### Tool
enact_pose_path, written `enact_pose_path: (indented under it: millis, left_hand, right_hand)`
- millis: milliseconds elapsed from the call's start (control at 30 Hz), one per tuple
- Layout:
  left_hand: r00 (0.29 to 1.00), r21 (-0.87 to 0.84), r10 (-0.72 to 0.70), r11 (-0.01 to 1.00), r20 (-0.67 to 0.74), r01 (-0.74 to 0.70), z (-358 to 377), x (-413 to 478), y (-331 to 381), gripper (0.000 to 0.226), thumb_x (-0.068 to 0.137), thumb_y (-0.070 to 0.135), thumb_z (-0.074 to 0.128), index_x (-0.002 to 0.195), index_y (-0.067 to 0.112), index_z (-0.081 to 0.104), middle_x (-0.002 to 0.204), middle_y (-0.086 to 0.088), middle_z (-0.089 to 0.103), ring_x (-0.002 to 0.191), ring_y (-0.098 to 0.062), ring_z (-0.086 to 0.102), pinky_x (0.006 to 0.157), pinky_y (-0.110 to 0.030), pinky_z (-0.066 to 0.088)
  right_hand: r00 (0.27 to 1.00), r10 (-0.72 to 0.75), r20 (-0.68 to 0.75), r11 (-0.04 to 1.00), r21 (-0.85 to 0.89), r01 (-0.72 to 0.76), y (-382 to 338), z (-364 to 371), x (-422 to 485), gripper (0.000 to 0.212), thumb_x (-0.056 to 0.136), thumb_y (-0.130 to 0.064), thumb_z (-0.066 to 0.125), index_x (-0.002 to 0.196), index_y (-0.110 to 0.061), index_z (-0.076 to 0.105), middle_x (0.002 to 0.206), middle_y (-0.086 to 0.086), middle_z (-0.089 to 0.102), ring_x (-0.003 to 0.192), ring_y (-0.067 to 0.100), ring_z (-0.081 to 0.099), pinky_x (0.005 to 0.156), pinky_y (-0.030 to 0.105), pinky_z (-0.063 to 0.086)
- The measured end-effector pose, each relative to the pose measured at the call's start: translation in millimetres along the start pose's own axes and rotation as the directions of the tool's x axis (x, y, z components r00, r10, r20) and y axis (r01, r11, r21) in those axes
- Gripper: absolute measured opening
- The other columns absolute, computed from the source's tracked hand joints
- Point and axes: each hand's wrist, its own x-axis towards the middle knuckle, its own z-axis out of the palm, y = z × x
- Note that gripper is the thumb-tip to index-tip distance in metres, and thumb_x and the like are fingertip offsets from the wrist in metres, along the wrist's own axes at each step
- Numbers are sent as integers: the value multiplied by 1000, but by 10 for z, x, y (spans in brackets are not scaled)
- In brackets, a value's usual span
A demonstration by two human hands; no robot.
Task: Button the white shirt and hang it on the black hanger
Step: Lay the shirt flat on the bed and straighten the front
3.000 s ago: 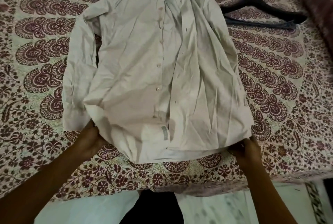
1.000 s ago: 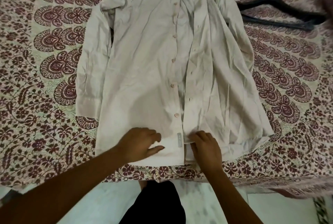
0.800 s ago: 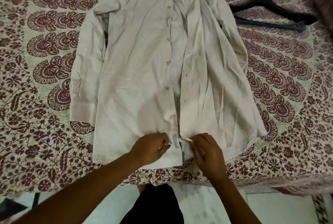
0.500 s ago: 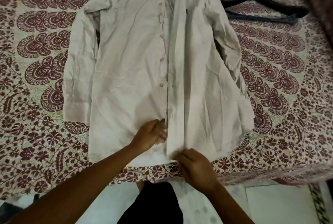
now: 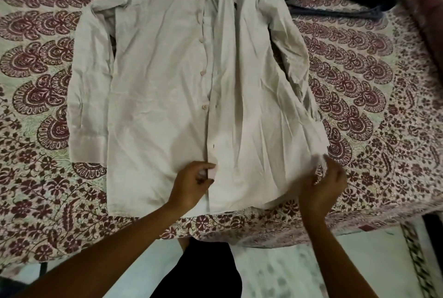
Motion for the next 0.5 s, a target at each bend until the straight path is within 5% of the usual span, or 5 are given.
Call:
enact_pose_path:
  millis: [100, 200, 300, 367, 500]
  left_hand:
    - [1000, 3, 15, 1000, 7, -15, -8, 11, -14, 35, 75, -3, 71, 106, 13, 66, 96, 19, 56, 69, 7, 61, 65, -3, 45]
    - [1000, 17, 13, 1000, 7, -13, 7, 29, -29, 36, 74, 2, 73, 106, 17, 66, 98, 16, 60, 72, -6, 64, 66, -10, 48]
    - [1000, 23, 9, 1000, 3, -9, 26, 47, 0, 37, 74, 5, 74, 105, 23, 64, 91, 7, 64, 71, -11, 64, 63, -9, 48]
    - [1000, 17, 9, 1000, -11, -8, 52, 51, 18, 38, 74, 4, 74, 102, 27, 63, 87, 4, 64, 70, -13, 62, 62, -9, 48]
    - [998, 23, 54, 998, -22, -54, 146, 66, 94, 45, 74, -2, 72, 102, 32, 61, 100, 12, 58, 67, -8, 59, 68, -9, 49]
  right_hand:
    - [974, 132, 182, 988, 51, -143, 114, -41, 311, 47, 88, -1, 52, 135, -2, 43, 126, 22, 51, 110, 29, 49, 93, 39, 44]
    - [940, 108, 323, 989, 61, -135, 69, -58, 420, 49, 89, -13, 50, 136, -7, 42, 118, 16, 57, 94, 20, 50, 81, 30, 41]
    - [984, -46, 170, 999, 12, 45, 51, -33, 499, 60, 78, 3, 59, 136, -5, 43, 131, 18, 48, 116, 27, 46, 94, 34, 39]
    - [988, -92, 127, 995, 49, 86, 53, -35, 531, 49, 77, 9, 57, 125, -3, 55, 124, 15, 55, 110, 25, 52, 94, 37, 45]
    - [973, 229, -38, 920, 335, -204, 13, -159, 664, 29, 87, 6, 47, 110, -1, 63, 98, 5, 61, 89, 16, 55, 72, 13, 49]
